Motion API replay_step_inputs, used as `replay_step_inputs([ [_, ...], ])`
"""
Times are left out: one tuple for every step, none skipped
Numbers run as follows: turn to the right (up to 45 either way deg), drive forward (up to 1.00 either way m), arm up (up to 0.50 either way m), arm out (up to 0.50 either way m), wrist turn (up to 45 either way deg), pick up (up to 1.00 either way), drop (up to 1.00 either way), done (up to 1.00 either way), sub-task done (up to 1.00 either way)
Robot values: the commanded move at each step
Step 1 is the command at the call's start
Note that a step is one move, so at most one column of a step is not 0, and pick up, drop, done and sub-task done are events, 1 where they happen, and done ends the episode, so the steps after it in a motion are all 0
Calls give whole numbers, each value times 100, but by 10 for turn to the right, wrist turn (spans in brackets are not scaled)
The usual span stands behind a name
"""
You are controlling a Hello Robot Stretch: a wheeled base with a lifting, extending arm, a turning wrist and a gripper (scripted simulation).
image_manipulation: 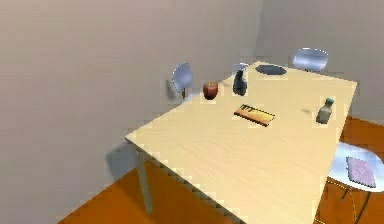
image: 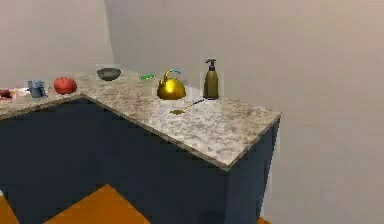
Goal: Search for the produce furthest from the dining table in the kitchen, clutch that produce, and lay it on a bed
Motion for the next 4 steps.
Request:
replay_step_inputs([
  [-420, 0, 0, 0, 0, 0, 0, 0, 0],
  [0, 90, 0, 0, 0, 0, 0, 0, 0],
  [-450, 0, 0, 0, 0, 0, 0, 0, 0],
  [-180, 0, 0, 0, 0, 0, 0, 0, 0],
])
